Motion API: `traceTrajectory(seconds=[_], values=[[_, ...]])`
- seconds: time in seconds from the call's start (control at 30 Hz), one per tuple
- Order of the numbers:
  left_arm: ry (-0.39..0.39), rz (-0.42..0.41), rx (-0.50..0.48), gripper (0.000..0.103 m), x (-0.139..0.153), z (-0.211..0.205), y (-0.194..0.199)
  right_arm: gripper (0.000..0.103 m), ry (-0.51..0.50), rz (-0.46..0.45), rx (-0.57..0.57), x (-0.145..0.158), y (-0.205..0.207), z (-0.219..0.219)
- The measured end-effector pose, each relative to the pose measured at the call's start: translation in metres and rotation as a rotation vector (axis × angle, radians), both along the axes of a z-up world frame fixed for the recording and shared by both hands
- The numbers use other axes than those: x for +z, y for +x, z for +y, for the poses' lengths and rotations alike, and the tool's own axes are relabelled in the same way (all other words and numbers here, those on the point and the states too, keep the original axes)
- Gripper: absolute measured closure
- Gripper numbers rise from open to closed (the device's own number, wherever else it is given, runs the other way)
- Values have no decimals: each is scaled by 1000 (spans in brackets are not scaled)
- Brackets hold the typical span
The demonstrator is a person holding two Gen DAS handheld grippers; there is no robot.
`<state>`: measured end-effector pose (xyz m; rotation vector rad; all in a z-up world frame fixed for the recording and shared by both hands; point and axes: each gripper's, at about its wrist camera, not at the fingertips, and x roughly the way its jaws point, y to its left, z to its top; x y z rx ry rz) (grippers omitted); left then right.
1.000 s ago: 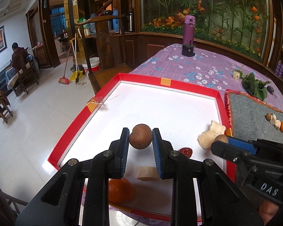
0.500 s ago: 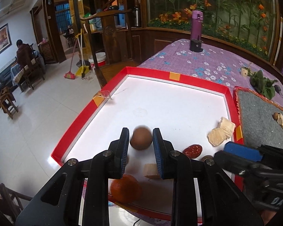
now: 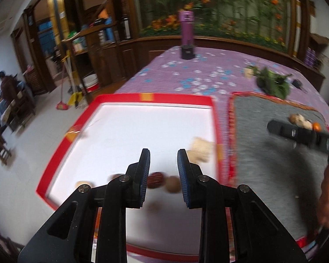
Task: Organize fruits
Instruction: 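Carry both brown balls over the white tray and open both grippers, then grasp a tan cube with the right gripper while the left grasps another tan cube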
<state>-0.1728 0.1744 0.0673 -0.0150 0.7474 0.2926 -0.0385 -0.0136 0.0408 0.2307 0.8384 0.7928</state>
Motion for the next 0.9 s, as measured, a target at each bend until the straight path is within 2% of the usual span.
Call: traceTrajectory(seconds=[0.17,0.3,0.4,0.67,0.73,0.8,0.9], values=[[-18,23,-102,78,-1,-35,14,66,-36,27,-141,-7,23,-78],[-45,47,-180,78,-3,-64,28,66,-113,95,-166,-26,36,-123],[-49,48,-246,78,2,-88,42,66,-114,125,-218,-33,46,-148],[-38,59,-369,78,13,-140,71,66,37,235,-300,-45,81,-173],[-38,73,-381,78,11,-148,78,71,37,236,-297,-45,82,-172],[-42,95,-393,78,7,-158,87,83,30,237,-296,-45,84,-174],[-56,125,-409,78,0,-171,99,86,64,275,-287,-47,84,-181]])
